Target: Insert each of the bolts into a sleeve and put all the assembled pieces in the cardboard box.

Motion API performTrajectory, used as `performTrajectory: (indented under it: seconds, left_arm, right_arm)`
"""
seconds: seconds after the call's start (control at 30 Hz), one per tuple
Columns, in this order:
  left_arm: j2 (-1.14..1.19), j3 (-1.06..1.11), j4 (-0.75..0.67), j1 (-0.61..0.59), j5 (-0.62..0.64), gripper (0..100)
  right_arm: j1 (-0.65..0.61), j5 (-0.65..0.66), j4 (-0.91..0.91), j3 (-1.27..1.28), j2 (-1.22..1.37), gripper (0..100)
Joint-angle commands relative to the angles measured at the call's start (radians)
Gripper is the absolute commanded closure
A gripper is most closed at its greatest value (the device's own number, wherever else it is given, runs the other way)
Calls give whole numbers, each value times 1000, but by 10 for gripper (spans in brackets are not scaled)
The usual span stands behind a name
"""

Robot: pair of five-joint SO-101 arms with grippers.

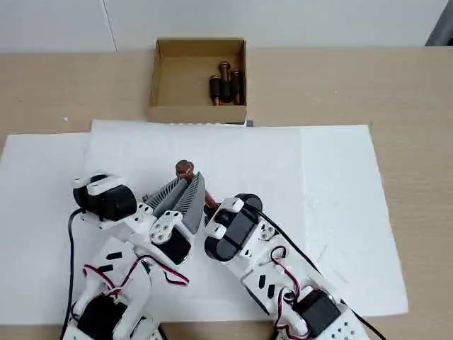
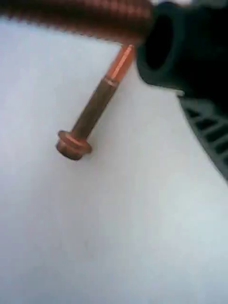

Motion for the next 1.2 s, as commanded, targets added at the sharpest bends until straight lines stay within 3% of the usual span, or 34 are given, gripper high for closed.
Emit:
performTrajectory:
  seconds: [0.0,0.43,1.17]
  left_arm:
    - [-12,-4,-31,3,2,994]
    - [-14,28,-31,-11,0,994]
    - [-14,62,-29,-3,-23,994]
  right_arm:
    - [-8,11,-24,-49,-7,996]
    - [-7,78,-39,-87,-7,996]
    - [33,81,-77,-95,-7,996]
